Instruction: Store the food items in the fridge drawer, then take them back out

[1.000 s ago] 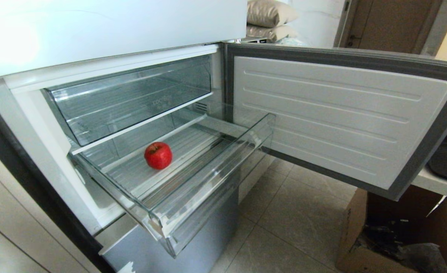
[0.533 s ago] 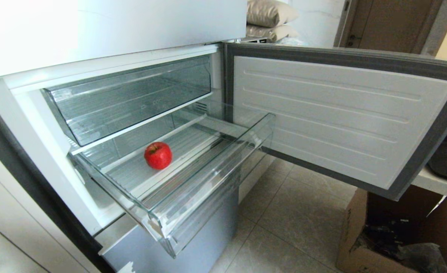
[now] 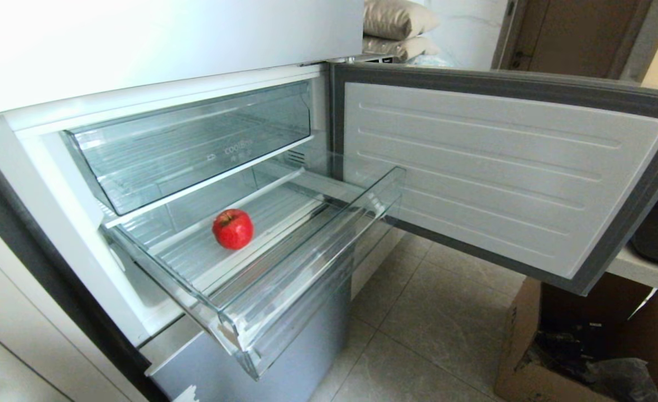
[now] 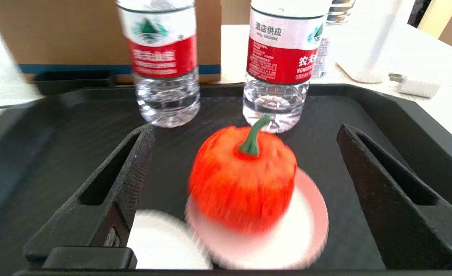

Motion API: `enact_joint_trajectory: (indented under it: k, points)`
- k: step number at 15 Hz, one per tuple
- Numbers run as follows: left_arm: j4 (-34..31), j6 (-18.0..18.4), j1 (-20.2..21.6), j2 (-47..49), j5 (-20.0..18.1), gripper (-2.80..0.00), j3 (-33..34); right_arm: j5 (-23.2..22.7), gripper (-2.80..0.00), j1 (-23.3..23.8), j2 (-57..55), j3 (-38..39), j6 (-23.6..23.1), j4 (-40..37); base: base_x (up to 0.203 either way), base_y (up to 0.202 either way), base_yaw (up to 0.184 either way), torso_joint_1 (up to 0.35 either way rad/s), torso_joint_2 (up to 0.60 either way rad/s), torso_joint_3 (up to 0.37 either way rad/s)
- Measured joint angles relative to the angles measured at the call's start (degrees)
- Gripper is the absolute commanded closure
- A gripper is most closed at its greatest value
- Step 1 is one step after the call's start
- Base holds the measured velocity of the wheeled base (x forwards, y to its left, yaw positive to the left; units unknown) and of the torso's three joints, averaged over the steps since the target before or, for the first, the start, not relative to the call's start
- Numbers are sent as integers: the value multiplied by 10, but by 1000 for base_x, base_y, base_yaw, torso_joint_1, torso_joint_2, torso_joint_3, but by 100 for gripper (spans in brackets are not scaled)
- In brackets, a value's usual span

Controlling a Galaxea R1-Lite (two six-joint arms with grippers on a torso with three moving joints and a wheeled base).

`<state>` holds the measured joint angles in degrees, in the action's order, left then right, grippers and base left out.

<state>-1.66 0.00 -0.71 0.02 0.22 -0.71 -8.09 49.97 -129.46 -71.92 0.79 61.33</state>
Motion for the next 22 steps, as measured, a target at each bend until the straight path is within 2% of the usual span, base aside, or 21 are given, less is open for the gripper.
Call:
enact_joint_trajectory:
  k: [4, 20, 21, 22]
  points:
    - [0, 0, 0, 0, 0, 0, 0, -2, -280, 0, -55, -83, 0, -17, 0, 0, 0, 0, 0, 0]
    - [0, 0, 0, 0, 0, 0, 0, -11, -280, -4, -111, -110, 1, -21, 0, 0, 0, 0, 0, 0]
    - [0, 0, 0, 0, 0, 0, 0, -11, 0, -4, -112, -110, 0, -21, 0, 0, 0, 0, 0, 0]
    - [0, 0, 0, 0, 0, 0, 0, -11, 0, -4, -113, -111, 1, -21, 0, 0, 0, 0, 0, 0]
